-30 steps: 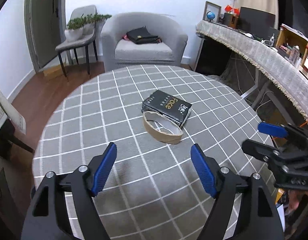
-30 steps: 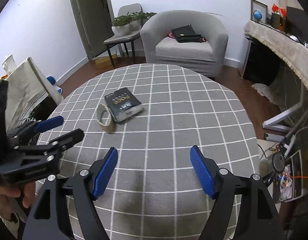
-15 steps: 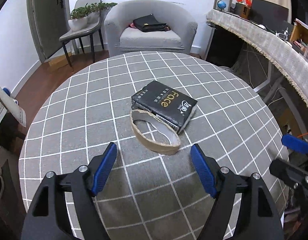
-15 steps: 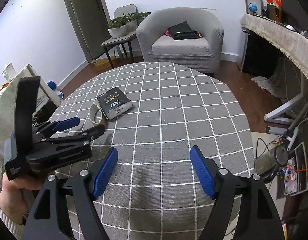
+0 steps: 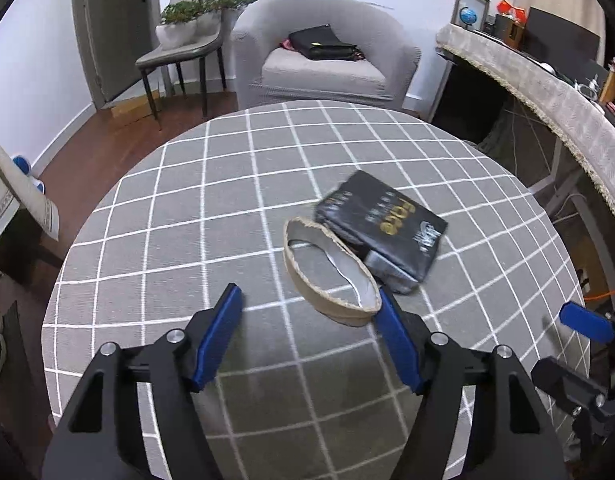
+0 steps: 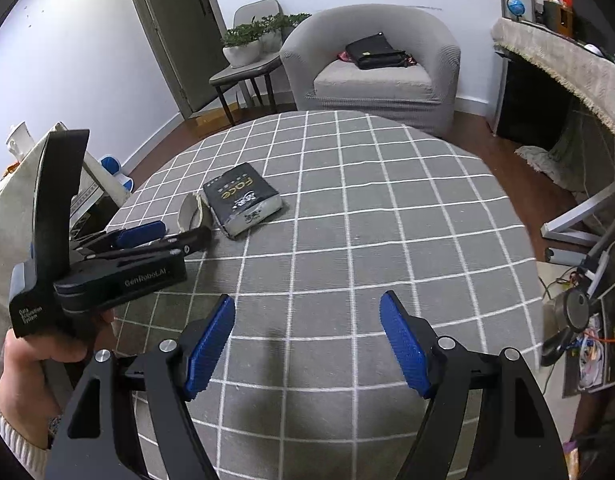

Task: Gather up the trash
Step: 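Grasp the beige tape roll with the left tool while the right tool grasps the black tissue pack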

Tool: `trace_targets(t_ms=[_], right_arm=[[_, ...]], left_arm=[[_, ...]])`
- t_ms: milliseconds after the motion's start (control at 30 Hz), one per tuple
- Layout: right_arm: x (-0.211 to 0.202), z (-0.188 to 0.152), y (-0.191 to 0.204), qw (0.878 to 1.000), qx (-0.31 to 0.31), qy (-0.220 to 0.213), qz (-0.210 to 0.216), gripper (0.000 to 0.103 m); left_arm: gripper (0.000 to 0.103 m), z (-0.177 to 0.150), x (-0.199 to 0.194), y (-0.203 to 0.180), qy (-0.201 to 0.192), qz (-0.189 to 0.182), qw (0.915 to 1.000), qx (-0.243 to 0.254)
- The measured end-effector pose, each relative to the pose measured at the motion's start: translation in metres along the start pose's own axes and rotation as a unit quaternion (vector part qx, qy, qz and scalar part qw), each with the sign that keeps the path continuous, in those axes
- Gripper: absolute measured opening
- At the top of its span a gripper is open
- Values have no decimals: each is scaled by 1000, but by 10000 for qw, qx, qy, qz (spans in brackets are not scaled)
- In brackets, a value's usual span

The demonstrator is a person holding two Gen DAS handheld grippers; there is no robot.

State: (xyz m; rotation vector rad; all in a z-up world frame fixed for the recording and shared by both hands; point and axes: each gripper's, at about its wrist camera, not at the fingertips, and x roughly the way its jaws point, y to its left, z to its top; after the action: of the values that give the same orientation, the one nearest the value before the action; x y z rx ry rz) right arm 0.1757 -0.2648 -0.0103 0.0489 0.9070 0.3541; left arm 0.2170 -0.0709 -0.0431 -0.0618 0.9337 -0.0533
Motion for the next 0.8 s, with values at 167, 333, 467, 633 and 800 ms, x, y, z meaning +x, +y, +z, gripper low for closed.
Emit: trace_targets(t_ms=[167, 333, 467, 633, 800], right_arm=[[6, 9, 9, 9997, -237, -15, -95, 76], [18, 18, 5, 9993, -320, 49, -172, 76], [27, 25, 7, 9990, -388, 65, -232, 76], [32, 34, 19, 9979, -541, 0, -358, 76], [38, 39, 25, 9981, -530, -23, -308, 76]], left_arm=[[66, 12, 7, 2, -4, -102, 9999, 92], [55, 17, 12, 5, -21, -110, 9998, 142], [42, 16, 10, 9, -41, -200, 9996, 200], [29, 15, 9, 23, -20, -425, 9989, 217], [36, 16, 8, 40, 14, -515, 9986, 144]])
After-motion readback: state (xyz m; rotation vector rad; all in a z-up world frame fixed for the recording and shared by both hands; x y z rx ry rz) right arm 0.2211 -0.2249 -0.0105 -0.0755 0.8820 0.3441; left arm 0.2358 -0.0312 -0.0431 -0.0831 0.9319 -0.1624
